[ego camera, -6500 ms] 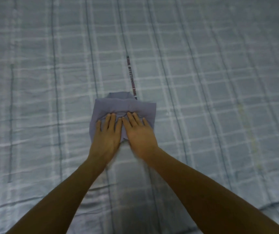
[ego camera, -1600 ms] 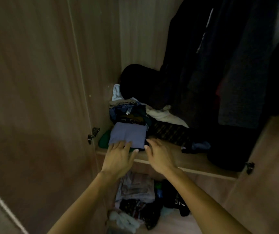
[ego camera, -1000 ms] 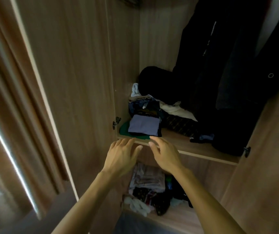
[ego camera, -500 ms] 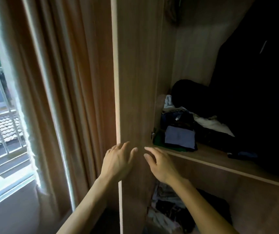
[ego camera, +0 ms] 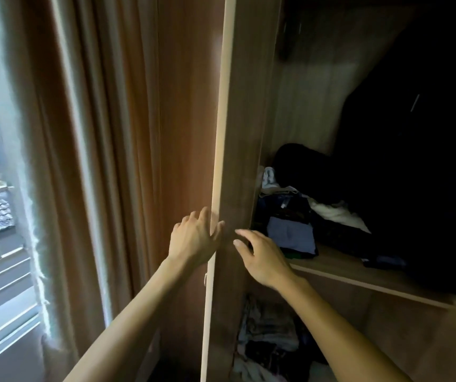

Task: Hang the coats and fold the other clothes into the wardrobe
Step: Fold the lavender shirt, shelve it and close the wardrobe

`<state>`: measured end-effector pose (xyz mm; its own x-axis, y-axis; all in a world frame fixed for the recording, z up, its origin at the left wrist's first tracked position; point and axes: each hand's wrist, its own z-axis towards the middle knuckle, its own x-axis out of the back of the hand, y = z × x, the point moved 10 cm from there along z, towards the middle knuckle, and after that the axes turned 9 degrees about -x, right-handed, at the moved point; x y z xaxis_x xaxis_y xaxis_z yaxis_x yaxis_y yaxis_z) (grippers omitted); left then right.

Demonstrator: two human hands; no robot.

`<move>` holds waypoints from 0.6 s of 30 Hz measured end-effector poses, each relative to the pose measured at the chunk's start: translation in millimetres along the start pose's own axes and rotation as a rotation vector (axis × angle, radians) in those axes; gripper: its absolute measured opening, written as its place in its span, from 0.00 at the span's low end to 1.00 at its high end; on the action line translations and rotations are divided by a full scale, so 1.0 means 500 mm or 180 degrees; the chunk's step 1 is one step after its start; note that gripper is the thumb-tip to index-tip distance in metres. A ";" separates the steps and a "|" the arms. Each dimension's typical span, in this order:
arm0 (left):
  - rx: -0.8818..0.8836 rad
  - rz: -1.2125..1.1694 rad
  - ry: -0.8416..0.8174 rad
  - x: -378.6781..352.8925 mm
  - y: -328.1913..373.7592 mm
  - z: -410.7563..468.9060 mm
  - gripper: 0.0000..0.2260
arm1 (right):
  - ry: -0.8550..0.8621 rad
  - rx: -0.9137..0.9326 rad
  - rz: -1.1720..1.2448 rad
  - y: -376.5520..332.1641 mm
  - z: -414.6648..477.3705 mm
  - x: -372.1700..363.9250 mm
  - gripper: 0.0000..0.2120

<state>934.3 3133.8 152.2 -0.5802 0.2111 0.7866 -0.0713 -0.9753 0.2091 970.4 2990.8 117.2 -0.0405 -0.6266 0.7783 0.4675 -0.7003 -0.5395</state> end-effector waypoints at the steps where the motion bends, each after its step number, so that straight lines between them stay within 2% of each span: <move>1: -0.0012 -0.0030 -0.0031 -0.005 0.002 0.005 0.18 | 0.0005 -0.0019 -0.0009 0.000 0.003 0.002 0.21; 6: 0.0016 -0.0246 0.0022 -0.009 0.013 0.019 0.17 | 0.0032 -0.0157 0.0076 0.012 0.008 0.019 0.22; 11: -0.0042 -0.0480 0.0048 -0.025 0.043 0.010 0.22 | 0.0121 -0.0237 0.0115 0.040 0.007 0.048 0.22; 18: -0.0193 -0.0869 0.0000 -0.046 0.127 0.006 0.20 | 0.0283 -0.0381 0.0179 0.115 0.004 0.097 0.21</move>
<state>945.7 3067.3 149.2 -0.5330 0.4666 0.7059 -0.2736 -0.8844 0.3781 997.2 2921.0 124.7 -0.0975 -0.6902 0.7170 0.3629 -0.6955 -0.6201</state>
